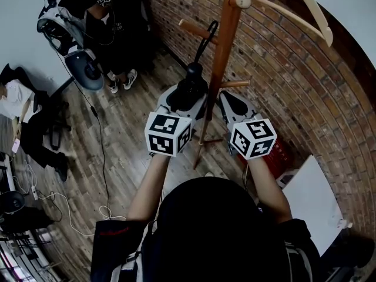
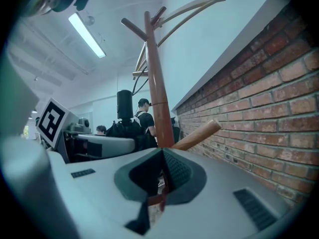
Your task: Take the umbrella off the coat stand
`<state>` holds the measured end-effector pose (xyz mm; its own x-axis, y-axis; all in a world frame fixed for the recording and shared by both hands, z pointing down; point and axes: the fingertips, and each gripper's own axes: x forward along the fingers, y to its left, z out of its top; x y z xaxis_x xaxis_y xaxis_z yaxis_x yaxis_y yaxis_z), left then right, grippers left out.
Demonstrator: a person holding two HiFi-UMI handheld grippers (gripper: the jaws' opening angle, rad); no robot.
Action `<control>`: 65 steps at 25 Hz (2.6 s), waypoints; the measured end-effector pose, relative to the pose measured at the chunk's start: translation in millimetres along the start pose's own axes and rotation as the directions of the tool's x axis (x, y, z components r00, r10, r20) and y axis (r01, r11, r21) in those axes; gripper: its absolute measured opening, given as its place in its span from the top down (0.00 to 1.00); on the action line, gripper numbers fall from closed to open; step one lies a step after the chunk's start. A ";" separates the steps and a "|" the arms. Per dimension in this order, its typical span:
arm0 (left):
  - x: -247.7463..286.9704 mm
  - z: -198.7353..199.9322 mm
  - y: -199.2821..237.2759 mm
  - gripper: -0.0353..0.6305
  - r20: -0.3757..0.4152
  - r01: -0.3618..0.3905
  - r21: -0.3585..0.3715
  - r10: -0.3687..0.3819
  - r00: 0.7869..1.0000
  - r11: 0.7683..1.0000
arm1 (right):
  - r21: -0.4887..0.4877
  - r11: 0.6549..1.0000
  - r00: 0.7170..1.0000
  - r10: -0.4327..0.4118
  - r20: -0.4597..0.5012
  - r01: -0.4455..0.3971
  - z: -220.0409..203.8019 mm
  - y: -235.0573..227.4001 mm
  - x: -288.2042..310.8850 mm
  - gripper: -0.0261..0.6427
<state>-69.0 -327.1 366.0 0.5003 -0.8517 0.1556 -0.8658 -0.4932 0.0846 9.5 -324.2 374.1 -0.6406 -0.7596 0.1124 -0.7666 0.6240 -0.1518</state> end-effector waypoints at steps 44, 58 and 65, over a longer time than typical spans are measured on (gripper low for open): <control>-78.9 -5.9 58.2 0.55 0.011 -0.164 -0.075 0.165 0.986 0.984 | -0.001 0.992 0.992 0.127 0.002 -0.127 6.4 69.6 39.0 0.92; -117.4 -24.4 55.4 0.55 -0.013 -0.121 -0.087 0.120 0.993 0.989 | -0.014 0.998 0.998 0.054 0.011 -0.054 5.3 92.9 18.9 0.92; -139.0 -39.9 48.9 0.55 -0.022 -0.108 -0.090 0.106 0.994 0.990 | -0.020 0.999 0.999 0.036 0.013 -0.035 -6.7 111.6 2.2 0.92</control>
<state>-181.1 -225.7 387.8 0.4051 -0.8953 0.1854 -0.9116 -0.3803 0.1558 -77.8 -255.1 364.0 -0.6669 -0.7391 0.0945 -0.7441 0.6540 -0.1364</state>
